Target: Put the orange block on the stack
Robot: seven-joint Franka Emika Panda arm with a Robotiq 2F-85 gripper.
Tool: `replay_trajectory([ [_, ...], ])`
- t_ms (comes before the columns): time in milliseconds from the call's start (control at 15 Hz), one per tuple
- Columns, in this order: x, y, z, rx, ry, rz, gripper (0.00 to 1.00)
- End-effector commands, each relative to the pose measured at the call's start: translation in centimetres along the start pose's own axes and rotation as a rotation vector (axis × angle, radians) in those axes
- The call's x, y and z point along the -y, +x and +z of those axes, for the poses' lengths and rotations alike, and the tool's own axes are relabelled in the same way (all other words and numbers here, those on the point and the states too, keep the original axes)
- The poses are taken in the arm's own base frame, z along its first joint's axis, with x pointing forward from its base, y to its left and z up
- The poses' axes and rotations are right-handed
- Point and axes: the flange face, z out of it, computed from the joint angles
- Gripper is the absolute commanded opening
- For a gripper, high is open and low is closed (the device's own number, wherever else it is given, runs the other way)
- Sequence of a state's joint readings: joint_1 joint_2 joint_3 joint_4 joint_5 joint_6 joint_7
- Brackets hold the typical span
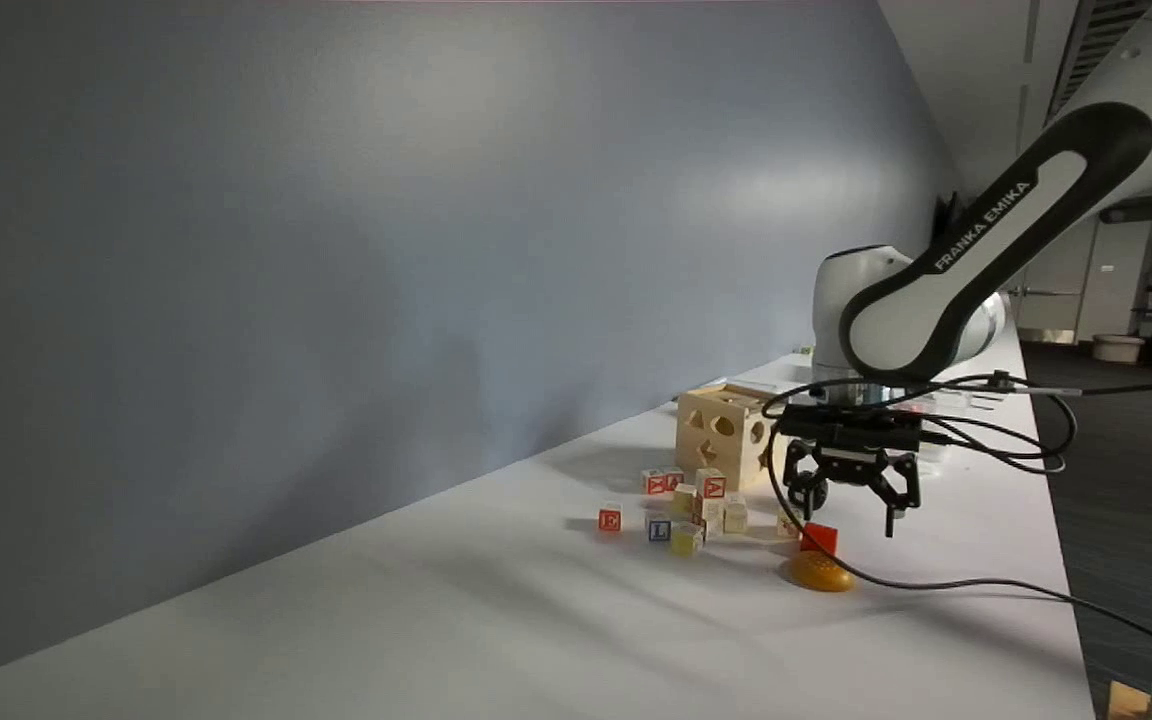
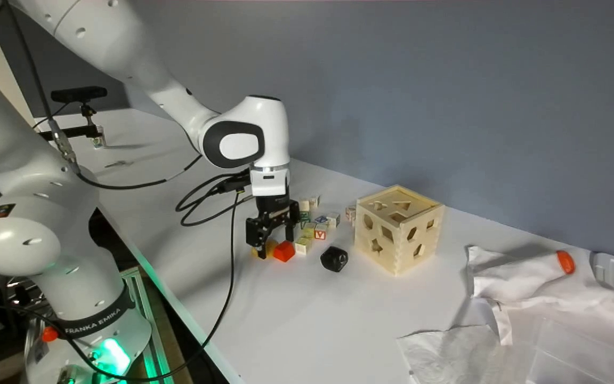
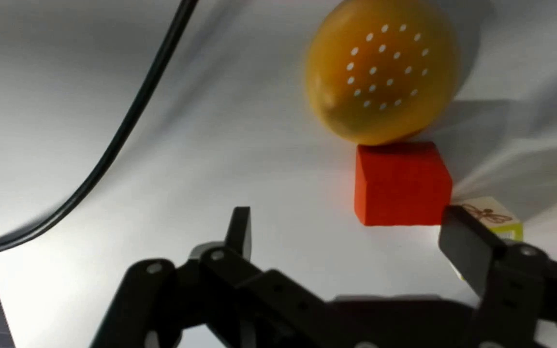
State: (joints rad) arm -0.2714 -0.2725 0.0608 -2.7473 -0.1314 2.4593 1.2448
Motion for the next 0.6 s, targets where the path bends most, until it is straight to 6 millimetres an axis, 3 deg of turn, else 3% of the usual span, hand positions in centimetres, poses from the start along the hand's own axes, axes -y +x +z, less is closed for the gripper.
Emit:
replay_trajectory([
  [0,0.5,0.2,1.0,-0.011,0.021,0.044,1.00],
  [533,1.6,-0.2,1.1,-0.017,0.086,0.001,1.00],
])
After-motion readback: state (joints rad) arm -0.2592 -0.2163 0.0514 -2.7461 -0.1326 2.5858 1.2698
